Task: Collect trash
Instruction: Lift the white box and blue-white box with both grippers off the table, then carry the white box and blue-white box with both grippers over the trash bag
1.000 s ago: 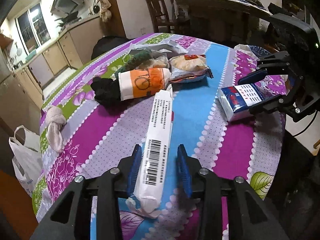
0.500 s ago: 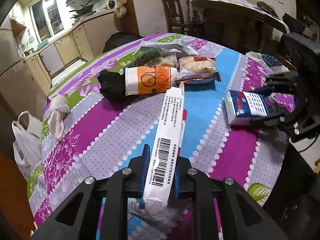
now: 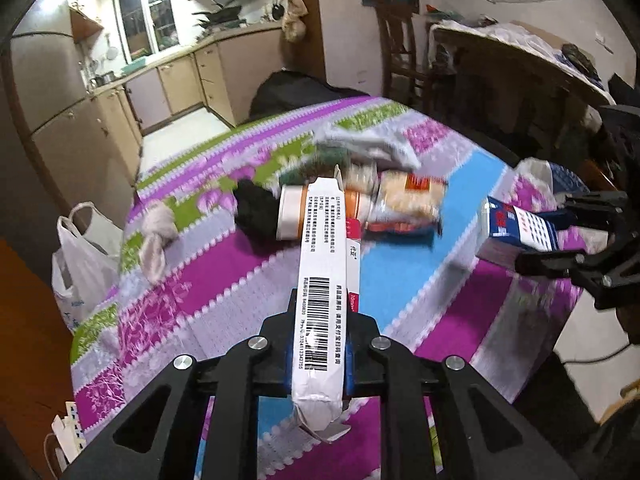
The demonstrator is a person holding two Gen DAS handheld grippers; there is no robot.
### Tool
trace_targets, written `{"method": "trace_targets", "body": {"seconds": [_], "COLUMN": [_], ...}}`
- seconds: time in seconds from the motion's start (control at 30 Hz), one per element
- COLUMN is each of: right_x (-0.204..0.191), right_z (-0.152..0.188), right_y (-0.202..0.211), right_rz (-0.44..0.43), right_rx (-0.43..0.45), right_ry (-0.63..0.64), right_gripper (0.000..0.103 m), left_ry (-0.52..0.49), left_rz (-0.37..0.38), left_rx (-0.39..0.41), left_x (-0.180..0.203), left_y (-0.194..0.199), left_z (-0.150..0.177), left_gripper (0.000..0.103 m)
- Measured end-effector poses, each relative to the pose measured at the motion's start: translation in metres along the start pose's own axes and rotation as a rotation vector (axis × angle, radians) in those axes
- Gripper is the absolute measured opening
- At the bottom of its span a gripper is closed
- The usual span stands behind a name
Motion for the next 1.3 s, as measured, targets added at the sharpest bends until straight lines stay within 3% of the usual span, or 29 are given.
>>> {"method": "trace_targets", "body": {"seconds": [0.2,0.5,0.9,1.3], "right_x": [0.017,0.081,0.19,0.274], "right_z": [-0.01,-0.018,-0.002,0.033], "right_y": [0.027,0.071,0.122,0.154], "right_rz": [0.039,0.178,0.366,0.549], "right_rx": [0.023,0.026,-0.011,-0.122], "right_ry": [-0.02,-0.079,-0.201,-0.289], "right_gripper": [0.051,0.052,0.052,0.052], "left_ry": [-0.004,-0.15,-0.318,-0.462], "left_rz": [-0.037,-0.045,0.044,0.152], "left_rx": [0.044,0.093,0.12,0.062], "left_x": [0.029,0.11,0.244,0.375], "left_y": [0.003,-0.013,-0.061,-0.124], "left_z": [-0.038,-0.102,-0.178,-0.209], "left_gripper": [0.018,0.018,0.018,0.018]}}
Point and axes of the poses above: each gripper's, at about its wrist camera, not at the fingertips, and y roughly against the way its jaws point, x to its right, z to its underside, the point moved 1 cm from there along -y, roughly the way its jaws point, and after that the axes turned 9 degrees about z, right-handed, at the moved point
